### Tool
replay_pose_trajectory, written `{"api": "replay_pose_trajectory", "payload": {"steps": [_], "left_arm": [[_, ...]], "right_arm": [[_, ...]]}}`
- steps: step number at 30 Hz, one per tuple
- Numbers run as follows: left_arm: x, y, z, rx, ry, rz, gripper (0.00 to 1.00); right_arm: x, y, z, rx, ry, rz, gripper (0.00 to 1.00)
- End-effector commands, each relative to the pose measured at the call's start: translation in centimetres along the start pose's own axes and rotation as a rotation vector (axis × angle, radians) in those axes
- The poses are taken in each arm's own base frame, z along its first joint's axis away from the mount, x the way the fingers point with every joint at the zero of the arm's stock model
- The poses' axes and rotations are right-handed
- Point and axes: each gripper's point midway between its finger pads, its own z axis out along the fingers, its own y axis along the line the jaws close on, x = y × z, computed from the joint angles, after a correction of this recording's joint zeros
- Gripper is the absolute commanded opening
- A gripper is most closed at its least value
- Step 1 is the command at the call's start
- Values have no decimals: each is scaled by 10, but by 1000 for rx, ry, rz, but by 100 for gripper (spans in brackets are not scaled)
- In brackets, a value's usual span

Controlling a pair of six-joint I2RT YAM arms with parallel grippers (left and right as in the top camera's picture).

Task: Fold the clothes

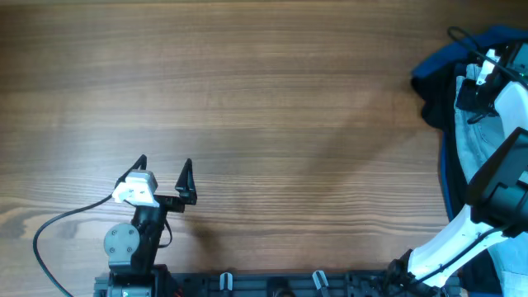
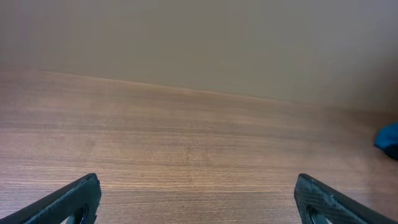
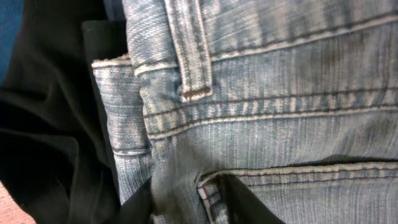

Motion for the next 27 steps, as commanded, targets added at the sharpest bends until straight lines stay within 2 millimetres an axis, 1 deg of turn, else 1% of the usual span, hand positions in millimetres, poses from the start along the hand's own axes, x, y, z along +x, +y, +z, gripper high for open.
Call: {"api": "replay_pose_trajectory", "payload": {"steps": [1, 3, 5, 7, 11, 14, 16, 20, 22, 23, 24, 25, 26, 27], "left_arm": [[2, 3, 0, -15, 2, 18, 100], [2, 3, 0, -15, 2, 18, 100], [2, 3, 0, -15, 2, 18, 100], [2, 3, 0, -15, 2, 18, 100], [2, 3, 0, -15, 2, 18, 100], [2, 3, 0, -15, 2, 18, 100], [2, 3, 0, -15, 2, 18, 100], [2, 3, 0, -15, 2, 18, 100], [2, 3, 0, -15, 2, 18, 100], [2, 3, 0, -15, 2, 18, 100], [2, 3, 0, -15, 2, 18, 100], [2, 3, 0, -15, 2, 18, 100], [2, 3, 0, -15, 2, 18, 100], [2, 3, 0, -15, 2, 18, 100]], "right_arm": [[3, 2, 6, -5, 12, 15, 5], [3, 3, 4, -7, 12, 16, 4], [-1, 2, -4, -4, -4, 44, 4], [-10, 8, -16, -44, -38, 51, 4], [-12, 16, -29, -93, -50, 63, 4], [-7, 17, -32, -100, -32, 63, 4], [-8, 27, -34, -157, -35, 63, 4], [-2, 29, -33, -164, -12, 64, 4], [-2, 35, -34, -198, -13, 64, 4], [-3, 40, -35, -229, -17, 64, 7], [-3, 43, -36, -247, -20, 64, 21], [-3, 42, -35, -241, -18, 62, 45], [-1, 39, -35, -225, -12, 64, 56], [1, 37, -36, -211, -3, 66, 60]]}}
